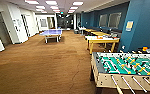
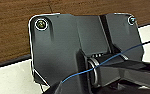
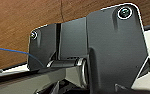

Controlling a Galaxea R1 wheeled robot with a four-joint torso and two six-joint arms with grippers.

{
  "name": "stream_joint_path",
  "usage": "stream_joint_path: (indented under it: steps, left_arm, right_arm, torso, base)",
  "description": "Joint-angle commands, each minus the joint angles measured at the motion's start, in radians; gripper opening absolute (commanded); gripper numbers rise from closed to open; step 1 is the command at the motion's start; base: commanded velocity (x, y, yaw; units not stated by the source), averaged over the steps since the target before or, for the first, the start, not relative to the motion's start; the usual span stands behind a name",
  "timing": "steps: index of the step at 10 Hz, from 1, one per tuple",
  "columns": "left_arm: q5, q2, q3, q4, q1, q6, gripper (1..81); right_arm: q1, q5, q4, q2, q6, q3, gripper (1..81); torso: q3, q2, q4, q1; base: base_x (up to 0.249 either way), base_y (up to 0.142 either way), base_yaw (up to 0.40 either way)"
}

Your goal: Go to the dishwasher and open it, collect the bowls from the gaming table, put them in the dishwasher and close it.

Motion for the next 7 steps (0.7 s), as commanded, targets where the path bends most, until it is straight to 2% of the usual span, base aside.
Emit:
stream_joint_path:
  steps: [1, 7]
  left_arm:
    - [0.059, -0.012, -0.002, -0.012, -0.046, 0.001, 81.1]
    - [0.052, -0.012, -0.002, -0.022, -0.047, 0.001, 81.1]
  right_arm:
    - [0.035, -0.044, -0.011, 0.005, -0.004, -0.009, 81.1]
    - [0.021, -0.044, -0.017, 0.015, -0.004, -0.023, 81.1]
  torso:
    - [0.0, 0.0, 0.0, 0.0]
    - [0.0, 0.0, 0.0, 0.0]
  base:
    - [0.125, 0.0, 0.0]
    - [0.131, 0.0, 0.0]
